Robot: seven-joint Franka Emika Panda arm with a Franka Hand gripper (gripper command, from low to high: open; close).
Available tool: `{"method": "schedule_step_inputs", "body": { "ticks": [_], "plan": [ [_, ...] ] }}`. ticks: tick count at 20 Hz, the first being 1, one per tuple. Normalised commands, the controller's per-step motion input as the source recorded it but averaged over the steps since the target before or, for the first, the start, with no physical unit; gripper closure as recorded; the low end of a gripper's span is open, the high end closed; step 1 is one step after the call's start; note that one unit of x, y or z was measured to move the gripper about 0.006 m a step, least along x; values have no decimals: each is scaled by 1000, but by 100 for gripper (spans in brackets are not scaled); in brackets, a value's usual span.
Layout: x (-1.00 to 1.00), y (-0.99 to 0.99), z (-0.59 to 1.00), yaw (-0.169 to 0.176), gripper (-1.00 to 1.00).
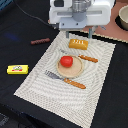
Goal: Interact with the objects in diverse but meaningful ways.
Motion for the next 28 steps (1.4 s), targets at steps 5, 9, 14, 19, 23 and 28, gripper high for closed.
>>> {"method": "schedule_step_inputs", "body": {
  "ticks": [5,9,14,19,23,28],
  "plan": [
    [-117,245,-182,241,-100],
    [-133,220,-186,256,-100],
    [-62,253,-132,215,-100],
    [-13,279,-187,126,-100],
    [-19,289,-290,126,-100],
    [0,140,-365,103,-100]
  ]
}}
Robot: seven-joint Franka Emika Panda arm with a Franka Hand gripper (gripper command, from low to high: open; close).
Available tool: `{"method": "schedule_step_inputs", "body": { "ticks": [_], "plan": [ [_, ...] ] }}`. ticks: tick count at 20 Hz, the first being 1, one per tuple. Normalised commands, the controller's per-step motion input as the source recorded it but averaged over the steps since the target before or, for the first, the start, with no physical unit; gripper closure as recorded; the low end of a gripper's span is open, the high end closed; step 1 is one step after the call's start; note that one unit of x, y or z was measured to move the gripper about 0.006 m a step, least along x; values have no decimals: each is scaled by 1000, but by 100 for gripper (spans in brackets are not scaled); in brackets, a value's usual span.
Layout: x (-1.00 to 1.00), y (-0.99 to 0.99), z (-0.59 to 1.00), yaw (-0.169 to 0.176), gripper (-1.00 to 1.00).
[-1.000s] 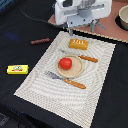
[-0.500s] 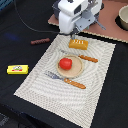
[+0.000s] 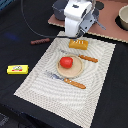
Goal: Interact with the objects in diverse but meaningful ways.
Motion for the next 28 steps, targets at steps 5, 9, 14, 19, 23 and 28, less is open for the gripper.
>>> {"method": "schedule_step_inputs", "body": {
  "ticks": [5,9,14,19,23,28],
  "plan": [
    [95,139,-309,85,-100],
    [184,194,-228,69,-100],
    [195,190,-211,50,-100],
    [193,144,-189,38,-100],
    [214,74,-121,25,-100],
    [208,94,-107,20,100]
  ]
}}
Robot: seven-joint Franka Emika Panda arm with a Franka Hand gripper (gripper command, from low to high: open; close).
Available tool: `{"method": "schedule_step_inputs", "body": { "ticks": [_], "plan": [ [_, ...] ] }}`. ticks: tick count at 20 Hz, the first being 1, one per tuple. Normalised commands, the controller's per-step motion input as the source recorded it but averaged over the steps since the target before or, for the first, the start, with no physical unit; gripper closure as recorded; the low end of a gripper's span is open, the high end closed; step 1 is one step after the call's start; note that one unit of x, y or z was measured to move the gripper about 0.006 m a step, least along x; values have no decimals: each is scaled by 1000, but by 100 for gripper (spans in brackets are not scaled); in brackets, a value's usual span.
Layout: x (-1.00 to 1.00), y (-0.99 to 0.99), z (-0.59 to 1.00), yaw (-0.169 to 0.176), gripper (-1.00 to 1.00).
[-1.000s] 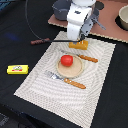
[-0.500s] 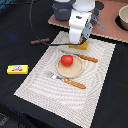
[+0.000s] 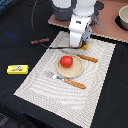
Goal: Interact with the objects in diverse but meaningful ways.
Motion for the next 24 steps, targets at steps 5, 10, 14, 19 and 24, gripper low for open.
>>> {"method": "schedule_step_inputs", "body": {
  "ticks": [5,10,14,19,24],
  "plan": [
    [122,46,-76,19,100],
    [68,11,-12,27,100],
    [-29,-37,604,50,100],
    [-139,-202,1000,27,100],
    [-86,-663,997,10,100]
  ]
}}
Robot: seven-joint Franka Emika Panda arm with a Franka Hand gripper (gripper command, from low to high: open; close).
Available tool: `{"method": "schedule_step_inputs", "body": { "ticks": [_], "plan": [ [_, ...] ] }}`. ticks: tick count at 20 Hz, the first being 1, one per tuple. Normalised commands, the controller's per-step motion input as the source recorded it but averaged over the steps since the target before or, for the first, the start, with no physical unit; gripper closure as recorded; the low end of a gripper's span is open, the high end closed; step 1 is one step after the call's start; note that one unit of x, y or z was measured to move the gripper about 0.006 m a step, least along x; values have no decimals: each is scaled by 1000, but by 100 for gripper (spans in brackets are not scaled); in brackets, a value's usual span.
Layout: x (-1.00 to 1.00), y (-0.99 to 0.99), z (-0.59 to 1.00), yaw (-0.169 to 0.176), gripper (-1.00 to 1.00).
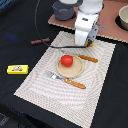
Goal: Interact with the objects in diverse but meaningful ways.
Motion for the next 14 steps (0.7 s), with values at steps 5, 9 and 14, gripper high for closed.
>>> {"method": "schedule_step_inputs", "body": {
  "ticks": [5,9,14],
  "plan": [
    [-15,-898,910,0,100],
    [-1,-922,816,0,100],
    [-2,-953,409,0,100]
  ]
}}
